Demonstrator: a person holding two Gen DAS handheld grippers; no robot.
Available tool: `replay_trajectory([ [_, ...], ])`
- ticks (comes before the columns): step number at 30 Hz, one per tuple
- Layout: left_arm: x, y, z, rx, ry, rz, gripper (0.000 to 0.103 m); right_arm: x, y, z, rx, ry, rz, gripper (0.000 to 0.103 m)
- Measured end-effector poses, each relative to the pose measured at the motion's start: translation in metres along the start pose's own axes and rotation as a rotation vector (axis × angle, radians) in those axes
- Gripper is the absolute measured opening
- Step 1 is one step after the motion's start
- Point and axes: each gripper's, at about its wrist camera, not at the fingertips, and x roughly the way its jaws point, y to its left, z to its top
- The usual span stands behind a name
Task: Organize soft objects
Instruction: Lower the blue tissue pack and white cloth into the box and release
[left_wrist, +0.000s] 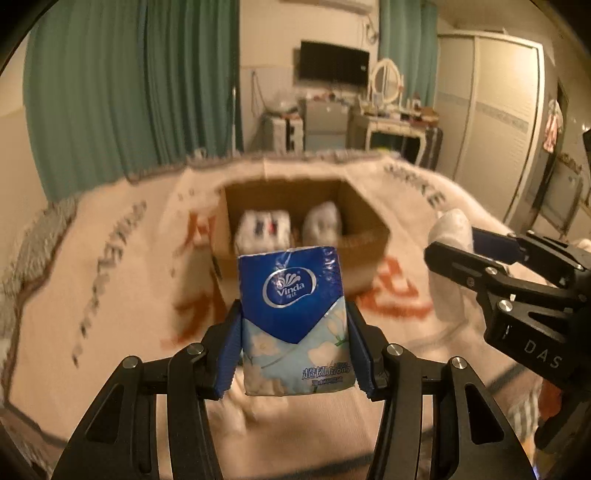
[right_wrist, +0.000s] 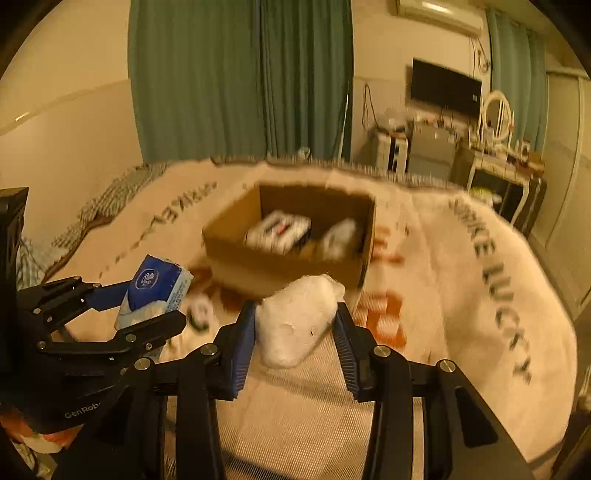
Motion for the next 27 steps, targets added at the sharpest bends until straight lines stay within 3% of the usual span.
replay_trajectory([
  [6,0.024,0.017,0.058,0.007,-0.066,0.004,0.051,0.016,-0.01,0.057,-0.032,-0.076,-0.031,0.041],
  [12,0.088,0.036,0.091,-0.003,-0.033,0.032,0.051,0.067,-0.029,0.094,-0.015,-0.066,-0.015,0.041],
  [20,0.166,0.046,0.084,0.015,0.069,0.04,0.051,0.162,-0.046,0.088,0.026,0.046,0.024,0.041],
  [27,0.186,0.048,0.08,0.025,0.083,0.032,0.053,0.204,-0.061,0.074,0.058,0.1,0.038,0.041],
])
